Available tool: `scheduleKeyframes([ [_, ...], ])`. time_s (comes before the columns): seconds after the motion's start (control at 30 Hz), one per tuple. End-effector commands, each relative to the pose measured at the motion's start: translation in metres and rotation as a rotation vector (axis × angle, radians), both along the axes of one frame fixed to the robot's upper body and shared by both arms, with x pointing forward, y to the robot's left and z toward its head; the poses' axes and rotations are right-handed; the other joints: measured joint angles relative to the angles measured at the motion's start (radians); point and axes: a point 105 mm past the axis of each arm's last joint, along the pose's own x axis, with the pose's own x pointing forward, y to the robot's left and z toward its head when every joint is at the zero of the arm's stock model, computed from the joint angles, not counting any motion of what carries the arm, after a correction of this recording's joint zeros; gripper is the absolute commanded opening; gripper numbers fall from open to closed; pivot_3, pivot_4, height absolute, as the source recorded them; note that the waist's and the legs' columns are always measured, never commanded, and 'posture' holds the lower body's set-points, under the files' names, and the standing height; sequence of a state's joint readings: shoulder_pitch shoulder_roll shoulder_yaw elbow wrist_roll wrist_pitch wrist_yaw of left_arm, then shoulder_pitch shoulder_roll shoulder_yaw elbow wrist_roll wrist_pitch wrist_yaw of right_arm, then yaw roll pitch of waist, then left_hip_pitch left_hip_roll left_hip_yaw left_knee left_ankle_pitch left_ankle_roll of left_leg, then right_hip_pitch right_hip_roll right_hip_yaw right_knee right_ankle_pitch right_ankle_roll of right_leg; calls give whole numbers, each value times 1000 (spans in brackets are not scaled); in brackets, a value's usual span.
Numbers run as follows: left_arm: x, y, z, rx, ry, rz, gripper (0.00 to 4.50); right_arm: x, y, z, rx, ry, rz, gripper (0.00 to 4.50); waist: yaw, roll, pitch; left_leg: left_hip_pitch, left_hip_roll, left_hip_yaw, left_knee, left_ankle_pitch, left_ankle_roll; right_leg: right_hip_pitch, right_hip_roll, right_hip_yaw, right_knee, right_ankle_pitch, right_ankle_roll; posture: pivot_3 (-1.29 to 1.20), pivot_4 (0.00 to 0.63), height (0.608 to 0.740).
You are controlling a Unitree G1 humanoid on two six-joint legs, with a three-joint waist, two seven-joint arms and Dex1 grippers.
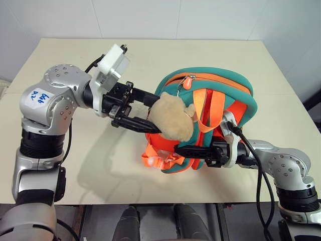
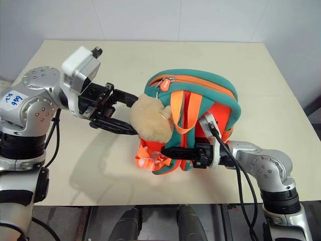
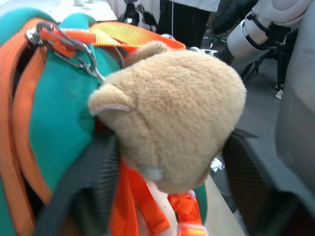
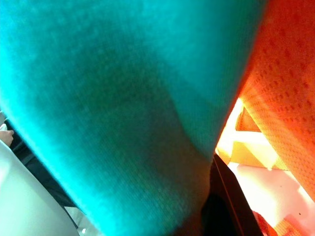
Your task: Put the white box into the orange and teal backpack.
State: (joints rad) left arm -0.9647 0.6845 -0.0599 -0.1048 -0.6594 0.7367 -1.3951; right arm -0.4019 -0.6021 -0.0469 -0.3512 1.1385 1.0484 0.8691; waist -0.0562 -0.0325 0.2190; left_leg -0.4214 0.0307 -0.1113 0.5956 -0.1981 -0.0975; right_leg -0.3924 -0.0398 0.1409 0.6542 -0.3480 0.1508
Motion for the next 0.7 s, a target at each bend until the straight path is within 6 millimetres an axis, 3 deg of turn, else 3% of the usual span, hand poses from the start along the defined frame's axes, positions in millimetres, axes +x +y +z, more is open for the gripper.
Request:
scheduleKeyframes([
  [0.03,1,6,15,-37,-55,22,1809,-2,2,6,17,-32,8,151,0,0,0,0,0,0,0,0,0,0,0,0,0,0,0,0,150,740],
  [0.23,16,35,31,-24,-103,140,428,-2,2,6,18,-31,3,151,-1,0,0,0,0,0,0,0,0,0,0,0,0,0,0,0,150,740],
  [0.37,32,68,23,83,-67,285,235,-3,3,5,23,-30,-1,151,-5,0,0,0,0,0,-1,0,0,0,0,0,0,0,0,0,150,740],
  [0.53,60,115,-13,211,38,474,235,-2,4,6,29,-33,-8,151,-3,0,0,0,0,0,-1,0,0,-1,0,0,0,0,-1,0,150,740],
  [0.7,77,128,-61,264,177,533,235,-3,4,6,35,-36,-13,151,0,0,0,0,0,0,-1,0,0,0,0,0,0,0,-1,0,150,740],
])
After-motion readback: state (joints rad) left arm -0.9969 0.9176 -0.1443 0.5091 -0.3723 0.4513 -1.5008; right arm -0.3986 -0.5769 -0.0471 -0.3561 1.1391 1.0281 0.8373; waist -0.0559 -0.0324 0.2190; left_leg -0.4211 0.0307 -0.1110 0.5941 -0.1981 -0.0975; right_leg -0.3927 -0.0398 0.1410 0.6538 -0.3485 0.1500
